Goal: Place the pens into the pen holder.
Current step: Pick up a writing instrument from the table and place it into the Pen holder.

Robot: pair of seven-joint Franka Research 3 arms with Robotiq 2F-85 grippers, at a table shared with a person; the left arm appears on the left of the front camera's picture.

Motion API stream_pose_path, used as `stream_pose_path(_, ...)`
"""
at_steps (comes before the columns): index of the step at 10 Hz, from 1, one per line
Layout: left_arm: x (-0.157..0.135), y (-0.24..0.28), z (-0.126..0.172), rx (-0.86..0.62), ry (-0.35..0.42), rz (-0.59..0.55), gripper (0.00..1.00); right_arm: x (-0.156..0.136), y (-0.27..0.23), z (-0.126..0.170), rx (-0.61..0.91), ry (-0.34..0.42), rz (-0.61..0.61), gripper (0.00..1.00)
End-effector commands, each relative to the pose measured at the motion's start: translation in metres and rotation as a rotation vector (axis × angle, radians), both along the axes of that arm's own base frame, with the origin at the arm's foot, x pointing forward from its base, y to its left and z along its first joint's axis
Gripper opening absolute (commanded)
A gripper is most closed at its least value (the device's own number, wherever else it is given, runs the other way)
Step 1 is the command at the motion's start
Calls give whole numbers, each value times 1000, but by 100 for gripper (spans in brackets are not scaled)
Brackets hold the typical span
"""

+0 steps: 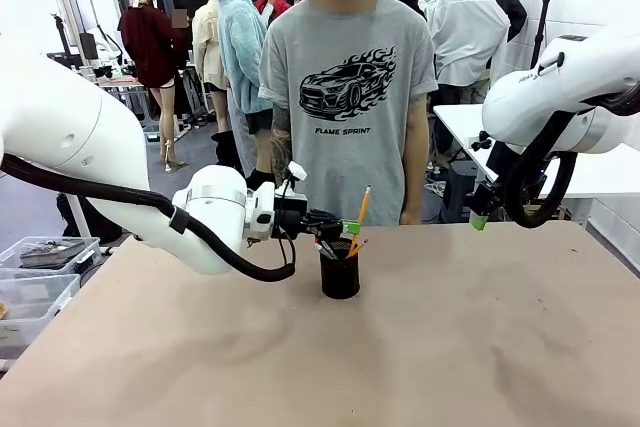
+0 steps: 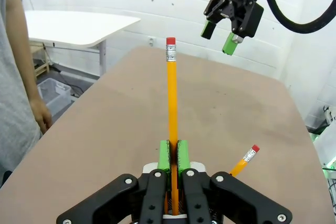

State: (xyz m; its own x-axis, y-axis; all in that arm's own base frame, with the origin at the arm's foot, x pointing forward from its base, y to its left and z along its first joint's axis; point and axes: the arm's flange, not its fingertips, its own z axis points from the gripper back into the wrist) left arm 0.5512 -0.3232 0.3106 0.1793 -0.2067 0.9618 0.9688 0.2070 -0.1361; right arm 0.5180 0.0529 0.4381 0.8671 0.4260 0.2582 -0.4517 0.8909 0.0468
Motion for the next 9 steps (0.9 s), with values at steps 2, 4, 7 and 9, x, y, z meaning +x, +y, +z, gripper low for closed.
stream_pose_path(2, 0, 1, -8, 1, -20, -19, 0, 1, 0, -1, -3, -12, 0, 100)
stream_pose_path(4, 0, 2, -8, -1, -15, -20, 26, 1, 0, -1, -3, -12, 0, 100)
stream_pose_path(7, -1, 9, 1, -35, -36, -1, 53, 1, 0, -1, -3, -12, 0, 100)
stream_pose_path(9, -5, 15, 7, -54, -45, 9, 53, 1, 0, -1, -3, -12, 0, 100)
